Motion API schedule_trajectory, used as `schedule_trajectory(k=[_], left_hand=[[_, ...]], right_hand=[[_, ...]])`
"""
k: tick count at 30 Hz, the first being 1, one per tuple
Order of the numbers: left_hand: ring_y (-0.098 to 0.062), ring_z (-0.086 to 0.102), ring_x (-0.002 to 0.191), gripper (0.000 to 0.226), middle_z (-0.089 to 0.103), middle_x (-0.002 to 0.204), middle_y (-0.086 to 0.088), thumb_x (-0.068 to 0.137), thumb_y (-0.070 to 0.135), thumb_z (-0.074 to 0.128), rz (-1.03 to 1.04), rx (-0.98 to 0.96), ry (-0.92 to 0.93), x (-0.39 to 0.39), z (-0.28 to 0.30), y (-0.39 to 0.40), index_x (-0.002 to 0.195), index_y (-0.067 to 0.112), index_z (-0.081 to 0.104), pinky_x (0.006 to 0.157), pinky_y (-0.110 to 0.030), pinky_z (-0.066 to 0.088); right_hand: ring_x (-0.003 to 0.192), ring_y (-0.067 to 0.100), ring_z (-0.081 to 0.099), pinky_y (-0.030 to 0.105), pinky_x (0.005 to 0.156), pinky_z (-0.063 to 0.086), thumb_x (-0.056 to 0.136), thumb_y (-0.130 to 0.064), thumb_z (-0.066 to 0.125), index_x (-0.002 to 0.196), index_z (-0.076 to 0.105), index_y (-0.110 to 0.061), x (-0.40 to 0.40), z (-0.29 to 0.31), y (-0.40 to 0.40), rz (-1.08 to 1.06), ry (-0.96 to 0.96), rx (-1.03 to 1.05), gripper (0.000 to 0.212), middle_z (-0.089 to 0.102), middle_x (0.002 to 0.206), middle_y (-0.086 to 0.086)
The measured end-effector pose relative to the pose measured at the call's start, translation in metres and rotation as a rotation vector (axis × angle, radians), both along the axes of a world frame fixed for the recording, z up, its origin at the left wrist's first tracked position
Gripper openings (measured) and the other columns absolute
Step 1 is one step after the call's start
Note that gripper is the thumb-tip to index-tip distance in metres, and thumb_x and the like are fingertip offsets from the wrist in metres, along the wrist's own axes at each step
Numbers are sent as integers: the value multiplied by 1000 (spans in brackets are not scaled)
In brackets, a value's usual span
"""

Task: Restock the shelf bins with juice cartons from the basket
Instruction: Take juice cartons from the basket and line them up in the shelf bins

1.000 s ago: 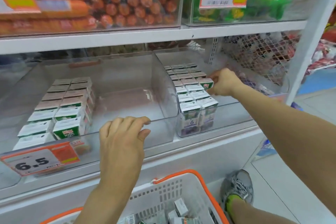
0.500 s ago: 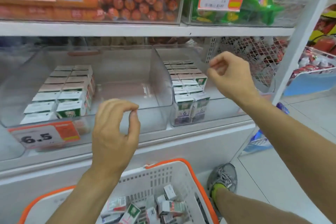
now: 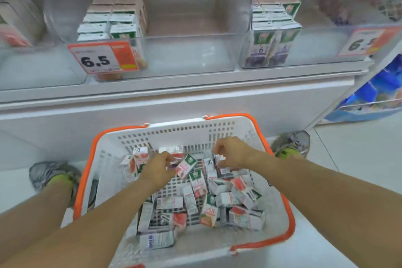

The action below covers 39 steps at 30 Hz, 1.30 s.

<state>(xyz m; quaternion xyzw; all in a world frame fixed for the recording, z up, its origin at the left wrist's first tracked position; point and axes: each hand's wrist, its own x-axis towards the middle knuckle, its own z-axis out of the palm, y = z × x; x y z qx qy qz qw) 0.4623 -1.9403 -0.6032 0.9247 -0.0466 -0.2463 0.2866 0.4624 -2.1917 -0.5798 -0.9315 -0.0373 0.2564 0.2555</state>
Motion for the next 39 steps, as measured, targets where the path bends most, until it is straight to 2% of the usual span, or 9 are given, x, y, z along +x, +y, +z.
schedule_trajectory(k=[2,5,8,11,18,22,27,33,39], left_hand=[[-16,57,86,28,58,106,-4,92,15,65,55,13,84,-9,-27,8,117,7,57,74,-20,48],[-22,61,103,36,63,116,-7,89,16,68,134,0,112,-10,-64,5,123,7,57,90,-33,52],[-19,60,101,37,62,114,0,87,19,70,233,-47,80,-3,-93,-16,120,7,57,86,-33,51],[-22,59,96,34,60,114,-6,86,19,69,385,-69,37,1,-116,-34,115,9,56,79,-36,52],[-28,56,95,41,57,104,-10,78,14,76,519,-28,-69,-4,-136,-54,108,10,49,80,-47,52],[-27,62,84,45,64,89,-7,74,26,84,578,-76,-35,-11,-142,-51,102,13,51,73,-46,55],[-28,66,82,49,70,89,-13,76,38,82,620,-60,81,-6,-140,-59,99,0,61,66,-35,53],[-24,70,77,33,74,86,-7,74,34,84,591,-41,220,6,-141,-57,89,8,71,64,-33,56],[-20,69,71,37,74,81,-6,71,38,86,588,-12,301,3,-130,-48,86,7,74,51,-25,49]], right_hand=[[105,19,58,29,95,47,80,-8,73,113,66,-13,-5,-28,0,-9,-9,-68,34,62,111,2],[120,21,50,30,94,44,84,-8,68,133,51,-23,-7,-56,-6,-30,19,-215,54,51,131,0],[126,23,43,42,94,51,83,-7,67,139,41,-26,-3,-76,-12,2,-12,-331,65,44,135,1],[125,24,45,42,92,51,85,-13,70,136,45,-20,1,-86,-18,31,-71,-337,57,46,131,2],[91,19,60,31,77,51,75,-23,83,106,61,-20,13,-75,-26,-167,-60,-135,38,56,101,-4],[80,18,64,10,52,40,71,-22,87,95,58,-20,7,-55,-24,-282,-53,10,38,62,93,-6],[78,14,65,13,57,47,70,-22,88,98,59,-18,-2,-39,-21,-313,-34,95,40,64,88,-8],[77,10,64,8,58,47,68,-23,90,101,61,-17,-2,-32,-29,-389,-16,196,45,66,92,-5],[81,13,68,22,67,56,67,-23,91,100,63,-16,-10,-19,-34,-432,-1,291,44,69,93,-4]])
